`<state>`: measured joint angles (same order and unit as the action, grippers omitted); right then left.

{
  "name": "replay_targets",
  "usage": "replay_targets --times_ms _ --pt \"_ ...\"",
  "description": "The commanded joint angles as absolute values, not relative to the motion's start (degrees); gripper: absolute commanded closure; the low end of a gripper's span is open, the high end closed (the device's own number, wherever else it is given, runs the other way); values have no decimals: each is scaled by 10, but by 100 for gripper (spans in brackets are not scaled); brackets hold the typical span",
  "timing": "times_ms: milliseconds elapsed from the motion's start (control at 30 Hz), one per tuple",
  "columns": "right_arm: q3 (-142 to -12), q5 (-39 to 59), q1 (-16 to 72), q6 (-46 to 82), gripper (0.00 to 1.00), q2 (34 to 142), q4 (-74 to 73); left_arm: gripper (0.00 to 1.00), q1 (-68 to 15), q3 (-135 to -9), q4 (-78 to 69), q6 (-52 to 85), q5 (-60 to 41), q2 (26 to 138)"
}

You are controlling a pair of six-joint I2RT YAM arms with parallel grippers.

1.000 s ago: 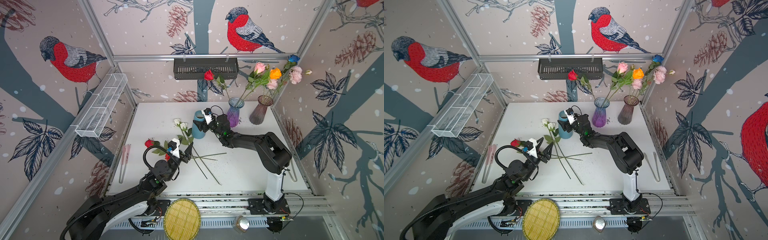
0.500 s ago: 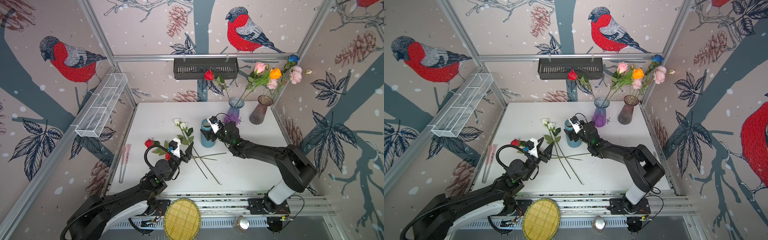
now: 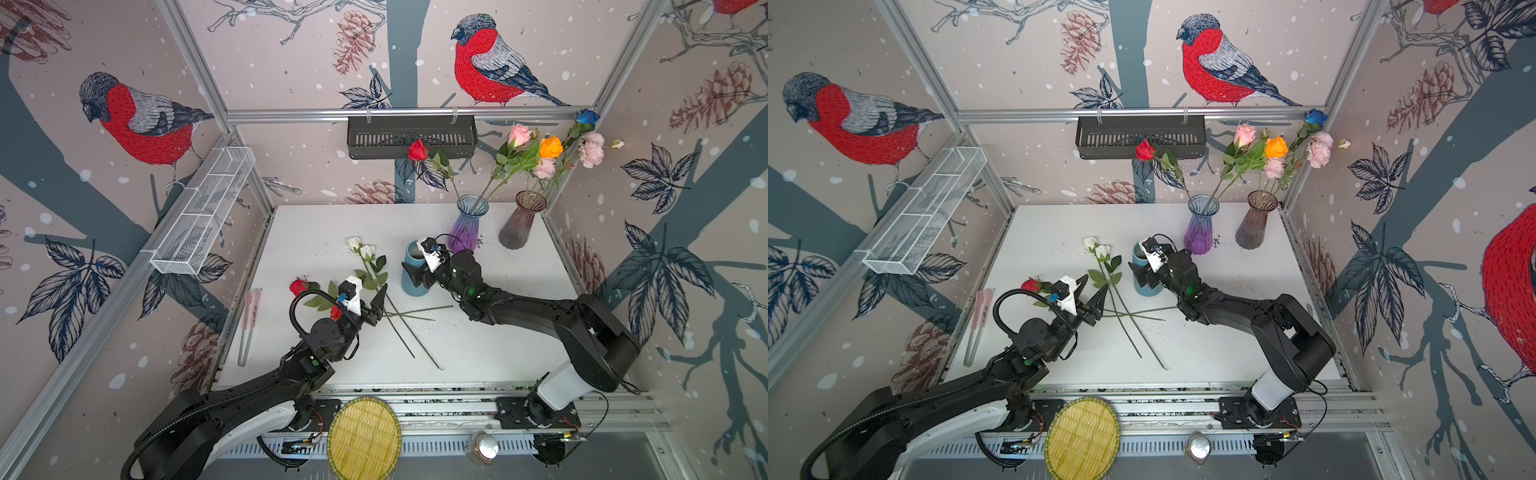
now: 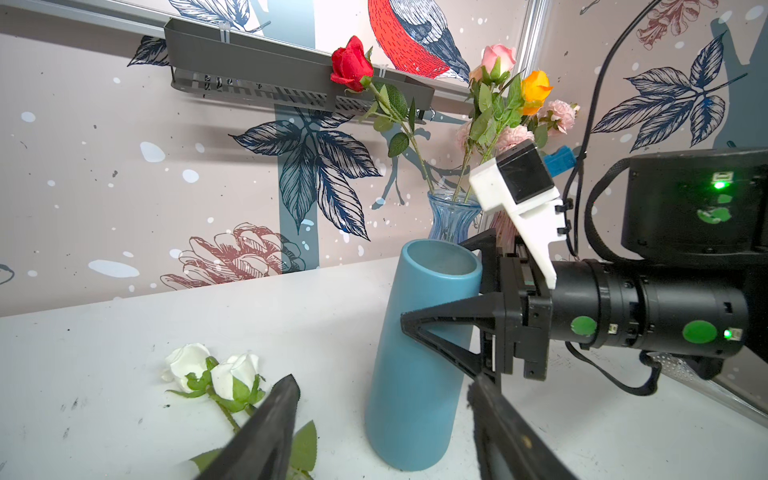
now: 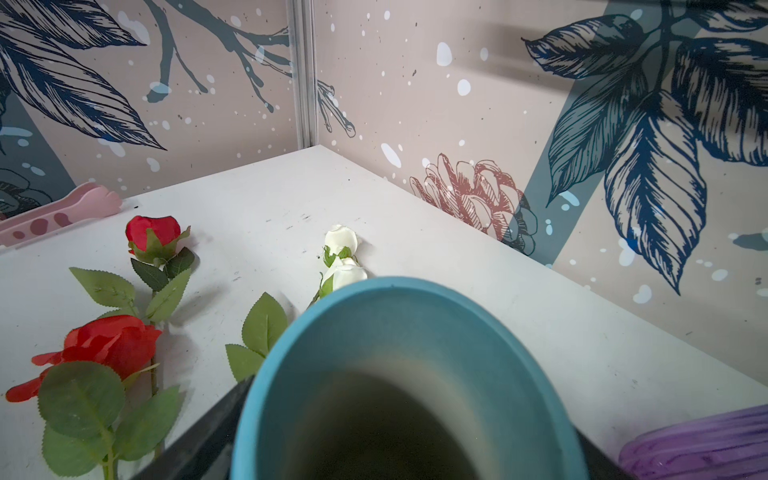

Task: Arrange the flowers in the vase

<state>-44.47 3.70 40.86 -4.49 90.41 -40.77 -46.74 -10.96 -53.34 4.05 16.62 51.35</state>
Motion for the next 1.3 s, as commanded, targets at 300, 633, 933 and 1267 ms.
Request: replay_targets --times_ms 300,633,933,1267 --pt "-419 -7 428 -79 5 773 -370 34 -468 -114 -548 38 171 516" --pt "-451 -118 593 -93 26 694 -127 34 -467 -107 -553 32 230 507" --pt "-453 -21 608 59 52 776 -72 35 -467 -89 -577 39 258 498" --pt "-437 22 583 124 63 887 -78 35 -467 -99 -561 34 249 498"
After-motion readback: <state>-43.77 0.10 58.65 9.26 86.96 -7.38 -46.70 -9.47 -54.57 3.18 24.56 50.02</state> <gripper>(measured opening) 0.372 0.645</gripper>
